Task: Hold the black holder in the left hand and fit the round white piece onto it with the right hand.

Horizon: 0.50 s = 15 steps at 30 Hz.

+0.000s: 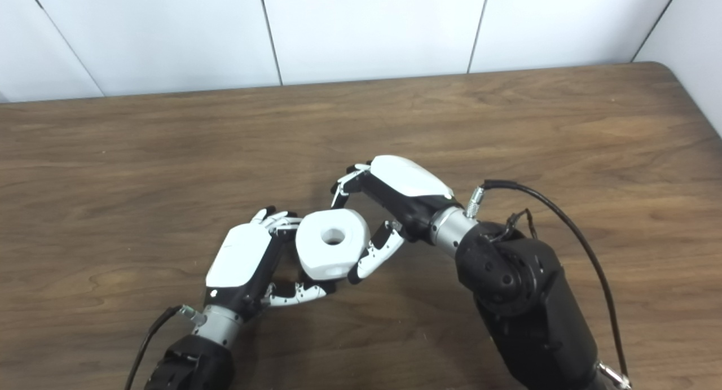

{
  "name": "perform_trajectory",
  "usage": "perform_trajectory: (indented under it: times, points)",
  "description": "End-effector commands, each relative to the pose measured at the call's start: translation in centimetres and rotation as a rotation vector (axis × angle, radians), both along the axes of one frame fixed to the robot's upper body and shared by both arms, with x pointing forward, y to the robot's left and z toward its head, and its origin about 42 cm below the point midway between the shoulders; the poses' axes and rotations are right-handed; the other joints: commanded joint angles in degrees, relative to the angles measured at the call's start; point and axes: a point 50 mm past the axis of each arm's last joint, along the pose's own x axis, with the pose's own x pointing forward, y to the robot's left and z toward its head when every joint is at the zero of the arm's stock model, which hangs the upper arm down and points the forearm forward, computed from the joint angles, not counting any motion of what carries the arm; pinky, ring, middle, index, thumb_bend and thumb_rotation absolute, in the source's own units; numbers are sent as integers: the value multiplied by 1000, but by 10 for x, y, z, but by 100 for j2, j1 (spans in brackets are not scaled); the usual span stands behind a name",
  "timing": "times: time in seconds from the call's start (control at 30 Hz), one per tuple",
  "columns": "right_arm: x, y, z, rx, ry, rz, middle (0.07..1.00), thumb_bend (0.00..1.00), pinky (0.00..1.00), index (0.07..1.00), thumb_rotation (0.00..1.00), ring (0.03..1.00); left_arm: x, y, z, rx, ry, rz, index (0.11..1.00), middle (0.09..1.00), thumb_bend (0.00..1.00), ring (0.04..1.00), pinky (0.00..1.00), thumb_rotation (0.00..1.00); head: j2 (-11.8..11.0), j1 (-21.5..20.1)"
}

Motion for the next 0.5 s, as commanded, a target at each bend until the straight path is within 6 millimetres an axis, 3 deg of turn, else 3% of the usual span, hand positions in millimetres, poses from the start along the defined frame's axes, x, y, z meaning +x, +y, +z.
perform_trajectory:
  times: [0.0,0.1,0.13,0.17,0.2,0.3,0.47]
  points:
    - [1,0,11,-16,-72,17,808,525,1000,488,144,928,0,-6,-1,8,9,-19,484,754,523,856,960,51,3,4]
    - [2,0,11,-36,-73,21,817,525,1000,491,149,936,1,-6,-2,4,9,-19,484,755,523,856,961,51,-20,-16]
    - [2,-1,11,-41,-76,24,821,721,1000,557,195,937,1,-6,-2,4,8,-19,484,754,523,855,960,51,-20,-16]
    - [3,-1,10,-42,-79,27,826,853,1000,611,232,938,1,-6,-2,3,7,-20,484,753,523,855,959,51,-20,-16]
    - [3,-1,10,-43,-83,29,829,907,1000,634,248,937,1,-6,-2,3,7,-20,484,753,523,855,959,51,-20,-16]
    - [3,-1,10,-48,-87,31,845,980,1000,676,283,940,0,-6,-2,1,12,-19,484,753,523,857,962,51,-20,-16]
    - [4,-2,10,-46,-87,22,856,1000,1000,700,303,946,1,-6,-2,2,9,-20,484,753,523,855,963,51,-35,-30]
